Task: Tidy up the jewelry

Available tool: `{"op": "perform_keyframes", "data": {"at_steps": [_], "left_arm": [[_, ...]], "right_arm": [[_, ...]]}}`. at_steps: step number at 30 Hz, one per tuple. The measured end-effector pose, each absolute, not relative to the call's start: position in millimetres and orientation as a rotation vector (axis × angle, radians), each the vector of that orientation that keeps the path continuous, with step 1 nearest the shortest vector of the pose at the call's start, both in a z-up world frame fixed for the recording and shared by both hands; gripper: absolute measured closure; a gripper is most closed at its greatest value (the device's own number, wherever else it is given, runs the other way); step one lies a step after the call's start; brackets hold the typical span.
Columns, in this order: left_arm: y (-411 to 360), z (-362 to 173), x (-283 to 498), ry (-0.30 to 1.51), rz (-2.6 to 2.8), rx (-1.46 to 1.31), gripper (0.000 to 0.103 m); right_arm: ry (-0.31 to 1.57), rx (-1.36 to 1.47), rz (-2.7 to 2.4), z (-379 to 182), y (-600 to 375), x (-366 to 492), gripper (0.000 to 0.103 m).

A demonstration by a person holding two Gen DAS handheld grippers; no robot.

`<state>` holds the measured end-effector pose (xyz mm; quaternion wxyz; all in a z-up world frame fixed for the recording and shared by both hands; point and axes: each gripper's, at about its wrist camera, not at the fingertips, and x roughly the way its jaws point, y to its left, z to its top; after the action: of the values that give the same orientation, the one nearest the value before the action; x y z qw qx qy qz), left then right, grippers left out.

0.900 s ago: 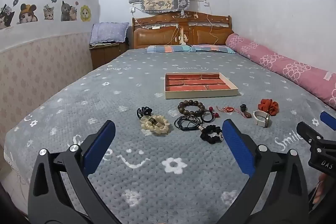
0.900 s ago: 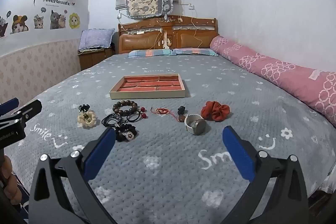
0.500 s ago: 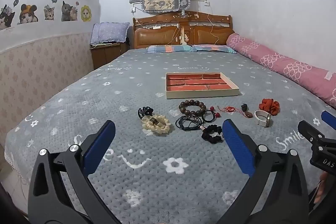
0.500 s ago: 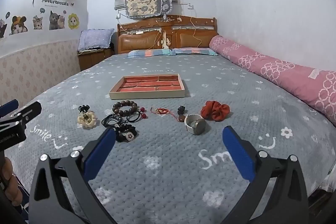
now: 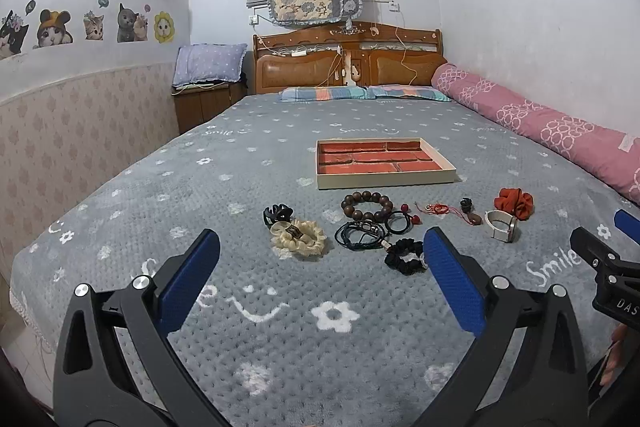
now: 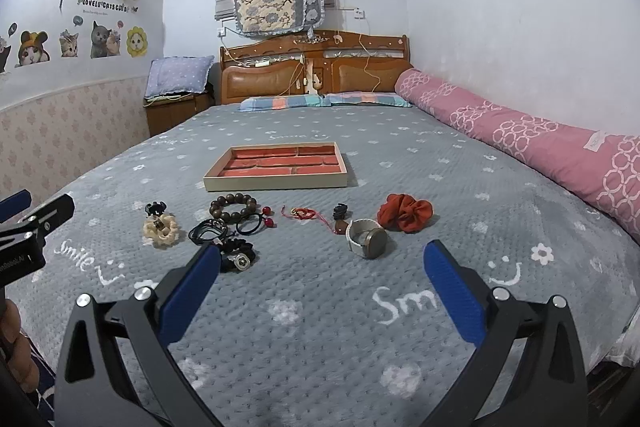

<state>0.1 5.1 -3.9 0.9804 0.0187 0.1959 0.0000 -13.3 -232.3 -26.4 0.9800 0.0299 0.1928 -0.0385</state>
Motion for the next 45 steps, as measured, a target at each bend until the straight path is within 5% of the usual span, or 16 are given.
{"op": "perform_keyframes", "data": {"at_steps": [45], "left_arm": [[7.4, -0.8, -2.4, 0.394, 0.003, 0.043, 0.005]], "right_arm": [[0.387, 0.055, -0.076, -25.6, -230.9, -14.7, 0.004]]}}
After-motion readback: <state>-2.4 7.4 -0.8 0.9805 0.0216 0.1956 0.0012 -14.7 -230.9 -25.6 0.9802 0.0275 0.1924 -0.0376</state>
